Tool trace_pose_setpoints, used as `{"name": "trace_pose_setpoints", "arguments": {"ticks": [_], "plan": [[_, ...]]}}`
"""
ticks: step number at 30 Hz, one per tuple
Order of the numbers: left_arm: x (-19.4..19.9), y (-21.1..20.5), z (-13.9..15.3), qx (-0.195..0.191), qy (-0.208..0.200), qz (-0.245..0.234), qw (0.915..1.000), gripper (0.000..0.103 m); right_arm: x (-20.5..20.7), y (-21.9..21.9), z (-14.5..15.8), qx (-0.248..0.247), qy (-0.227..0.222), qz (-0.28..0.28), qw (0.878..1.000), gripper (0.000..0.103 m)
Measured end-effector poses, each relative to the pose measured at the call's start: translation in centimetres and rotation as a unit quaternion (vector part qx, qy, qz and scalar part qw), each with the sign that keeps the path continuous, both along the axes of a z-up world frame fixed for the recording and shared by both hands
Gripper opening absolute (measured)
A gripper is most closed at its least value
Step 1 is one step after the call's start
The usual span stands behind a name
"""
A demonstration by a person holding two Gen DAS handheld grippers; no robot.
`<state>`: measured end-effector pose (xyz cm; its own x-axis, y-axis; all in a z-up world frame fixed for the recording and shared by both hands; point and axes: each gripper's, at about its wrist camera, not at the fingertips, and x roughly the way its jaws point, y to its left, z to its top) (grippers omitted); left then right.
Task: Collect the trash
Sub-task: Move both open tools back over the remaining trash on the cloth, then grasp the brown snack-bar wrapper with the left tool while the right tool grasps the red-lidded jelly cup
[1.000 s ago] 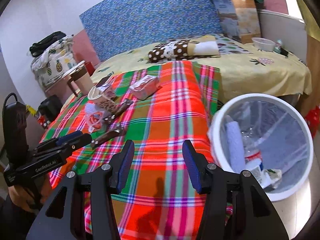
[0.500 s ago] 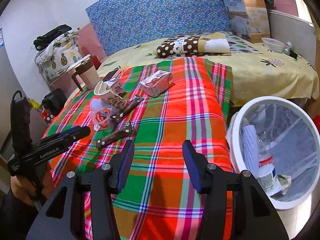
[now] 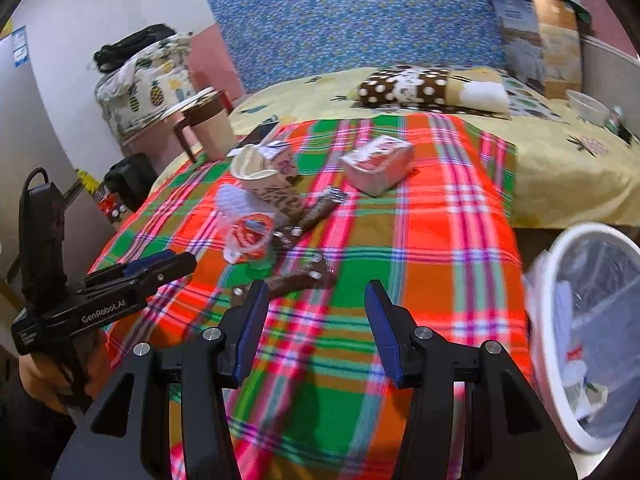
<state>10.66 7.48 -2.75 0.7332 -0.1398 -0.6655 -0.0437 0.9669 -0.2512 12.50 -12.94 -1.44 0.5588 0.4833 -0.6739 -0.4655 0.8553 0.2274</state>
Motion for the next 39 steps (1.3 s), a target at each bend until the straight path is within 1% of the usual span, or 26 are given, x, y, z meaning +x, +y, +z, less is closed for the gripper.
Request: {"name": "trace_pose_setpoints", "arguments": {"ticks": [4, 9, 19, 24, 26, 31, 35, 39], "plan": [[-0.4, 1.2, 0.2, -0.002, -0.002, 0.010, 0.9999, 0.045, 0.9, 2.5, -0.6, -0.010, 0.001, 0.027, 1.000, 0.052], [-0.7, 2.7, 0.1, -0.006, -0.003, 0.022, 0.9997, 0.045, 1.8, 4.6, -1.2, -0.023, 0.007, 0.045, 0.999, 0.052], [-0.8, 3.9, -0.6, -0.019, 0.004, 0.021, 0.9996, 0.045, 3.3, 6.6, -1.7, -0.047, 0.009, 0.058, 0.997, 0.052], [-0.6, 3.9, -0.8, -0.022, 0.007, 0.017, 0.9996, 0.045, 3.5, 6.6, -1.7, -0.043, 0.011, 0.057, 0.997, 0.052], [-0.5, 3.7, -0.7, -0.022, 0.007, 0.014, 0.9996, 0.045, 3.4, 6.5, -1.5, -0.037, 0.008, 0.061, 0.997, 0.045], [-0.2, 3.1, -0.6, -0.020, 0.006, 0.005, 0.9998, 0.045, 3.2, 5.9, -0.9, -0.023, -0.001, 0.059, 0.998, 0.045], [0.1, 2.0, -0.4, -0.016, 0.005, -0.009, 0.9998, 0.045, 2.9, 4.4, 0.2, -0.008, -0.012, 0.046, 0.999, 0.044], [0.9, 0.0, -0.5, -0.009, 0.009, -0.037, 0.9992, 0.045, 2.9, 2.2, 0.8, 0.002, -0.016, 0.018, 1.000, 0.044]]}}
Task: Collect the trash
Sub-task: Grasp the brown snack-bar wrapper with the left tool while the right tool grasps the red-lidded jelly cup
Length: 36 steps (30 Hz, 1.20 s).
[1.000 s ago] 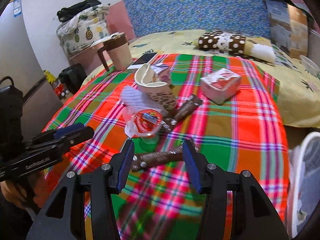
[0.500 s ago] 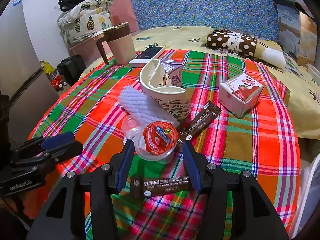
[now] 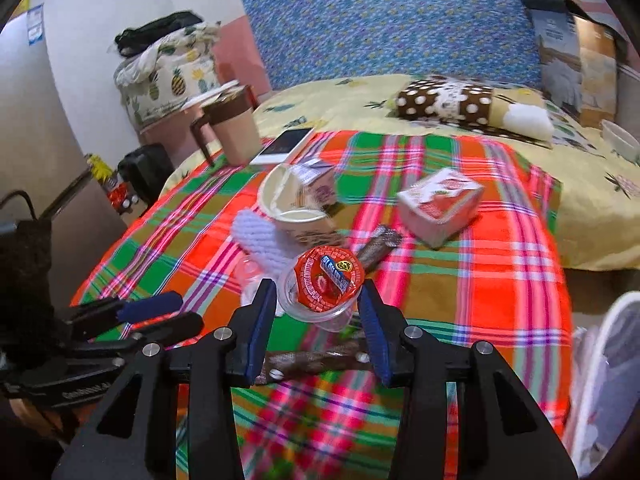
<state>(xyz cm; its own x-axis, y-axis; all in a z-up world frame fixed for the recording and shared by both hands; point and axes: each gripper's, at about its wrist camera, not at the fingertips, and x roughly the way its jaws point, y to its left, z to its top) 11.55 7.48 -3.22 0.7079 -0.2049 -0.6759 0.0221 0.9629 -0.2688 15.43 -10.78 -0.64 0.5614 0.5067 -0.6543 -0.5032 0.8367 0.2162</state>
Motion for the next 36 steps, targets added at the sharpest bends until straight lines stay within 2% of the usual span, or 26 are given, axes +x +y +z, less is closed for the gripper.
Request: {"name": "trace_pose_setpoints", "arguments": {"ticks": [4, 9, 15, 17, 20, 22, 23, 36], "plan": [[1.0, -2.2, 0.1, 0.011, -0.001, -0.035, 0.9993, 0.045, -0.1, -2.2, -0.1, 0.006, 0.002, -0.026, 1.000, 0.044], [2.8, -6.4, -0.1, 0.054, 0.004, -0.100, 0.9935, 0.045, -0.2, -4.2, -0.4, 0.009, 0.006, -0.051, 0.999, 0.044], [4.1, -9.1, -1.2, 0.088, 0.027, -0.130, 0.9872, 0.045, -0.2, -5.4, -0.5, 0.016, 0.007, -0.064, 0.998, 0.041], [4.3, -9.4, -1.7, 0.094, 0.039, -0.128, 0.9865, 0.043, -0.3, -6.0, -0.6, 0.018, 0.006, -0.066, 0.998, 0.041], [4.0, -10.0, -2.0, 0.108, 0.043, -0.120, 0.9860, 0.034, -0.4, -6.4, -0.7, 0.020, 0.005, -0.067, 0.998, 0.041], [3.7, -10.1, -2.0, 0.105, 0.045, -0.115, 0.9867, 0.022, -0.6, -6.5, -0.8, 0.019, 0.004, -0.065, 0.998, 0.041], [3.6, -10.2, -2.0, 0.106, 0.046, -0.110, 0.9872, 0.019, -0.7, -6.5, -0.8, 0.020, 0.004, -0.064, 0.998, 0.041], [1.6, -9.8, -0.6, 0.073, 0.031, -0.079, 0.9937, 0.017, -2.4, -7.7, -0.3, 0.021, -0.004, -0.069, 0.997, 0.041]]}}
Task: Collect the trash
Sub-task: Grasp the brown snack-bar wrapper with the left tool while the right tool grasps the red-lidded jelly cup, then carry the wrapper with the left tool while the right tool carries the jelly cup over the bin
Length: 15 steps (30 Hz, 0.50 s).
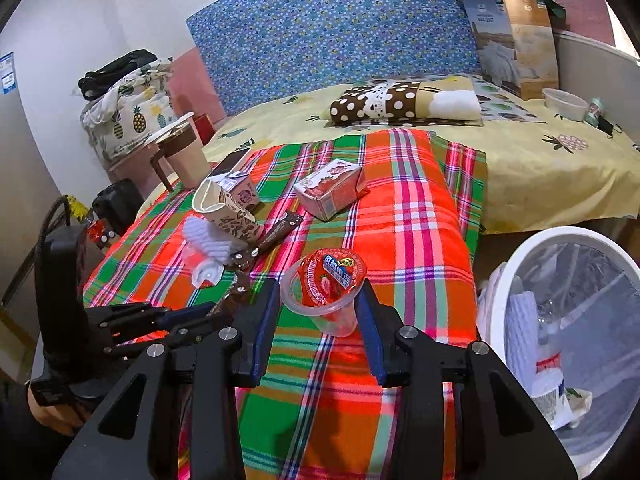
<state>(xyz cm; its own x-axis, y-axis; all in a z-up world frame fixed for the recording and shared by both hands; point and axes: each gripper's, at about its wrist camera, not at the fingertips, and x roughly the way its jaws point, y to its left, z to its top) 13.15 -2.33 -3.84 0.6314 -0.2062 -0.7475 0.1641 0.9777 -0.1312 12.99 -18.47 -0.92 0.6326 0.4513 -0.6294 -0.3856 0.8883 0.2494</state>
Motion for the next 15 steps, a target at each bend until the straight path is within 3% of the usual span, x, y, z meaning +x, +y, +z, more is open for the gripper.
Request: {"name": "trace_pose_setpoints", "arguments": {"ticks": [15], "plan": [[-2.2, -1.0, 2.1, -0.044, -0.028, 0.000, 0.9986, 0.016, -1.6, -1.2, 0.8, -0.001, -0.012, -0.019, 1.000, 0.041]]}}
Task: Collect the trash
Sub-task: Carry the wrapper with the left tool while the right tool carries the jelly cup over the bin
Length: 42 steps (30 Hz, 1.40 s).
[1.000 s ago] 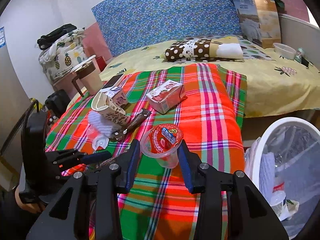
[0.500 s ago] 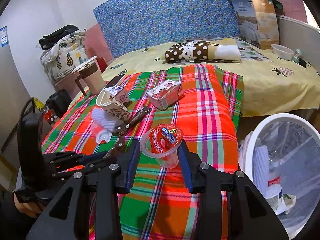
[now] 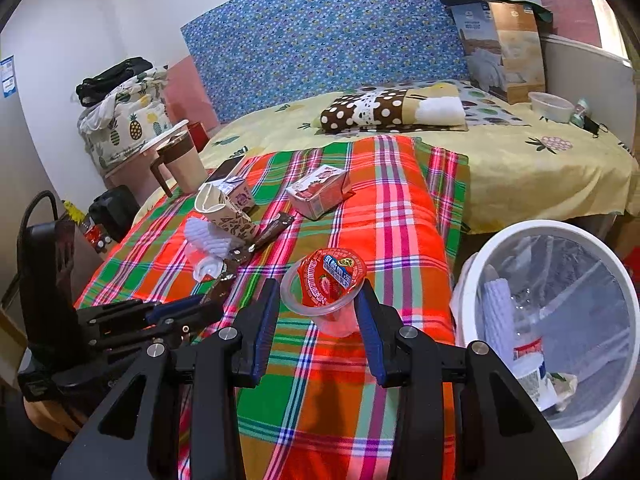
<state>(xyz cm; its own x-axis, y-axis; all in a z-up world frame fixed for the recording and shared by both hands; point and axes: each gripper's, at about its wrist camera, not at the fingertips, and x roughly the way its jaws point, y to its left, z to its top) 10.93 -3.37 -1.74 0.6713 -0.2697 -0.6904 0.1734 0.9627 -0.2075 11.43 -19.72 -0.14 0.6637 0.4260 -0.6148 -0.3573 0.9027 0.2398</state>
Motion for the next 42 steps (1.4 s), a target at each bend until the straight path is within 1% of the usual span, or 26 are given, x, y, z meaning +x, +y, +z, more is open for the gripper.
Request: {"name": "trace_pose_setpoints", "arguments": {"ticks": [8, 20, 31, 42], "plan": [[0.4, -1.5, 0.7, -0.018, -0.006, -0.020, 0.9996, 0.016, -0.2, -2.1, 0.1, 0.003, -0.004, -0.026, 1.000, 0.041], [1.9, -7.8, 1.1, -0.023, -0.006, -0.086, 0.9960, 0.016, -0.9, -7.7, -0.4, 0.010, 0.000, -0.090, 0.996, 0.041], [3.4, -14.2, 1.1, -0.025, -0.004, -0.152, 0.9881, 0.016, -1.6, -12.1, -1.1, 0.010, 0.012, -0.144, 0.990, 0.041], [4.9, -19.4, -0.3, -0.022, 0.019, -0.201, 0.9792, 0.016, -1.4, -14.8, -2.6, 0.006, 0.042, -0.177, 0.983, 0.041]]}}
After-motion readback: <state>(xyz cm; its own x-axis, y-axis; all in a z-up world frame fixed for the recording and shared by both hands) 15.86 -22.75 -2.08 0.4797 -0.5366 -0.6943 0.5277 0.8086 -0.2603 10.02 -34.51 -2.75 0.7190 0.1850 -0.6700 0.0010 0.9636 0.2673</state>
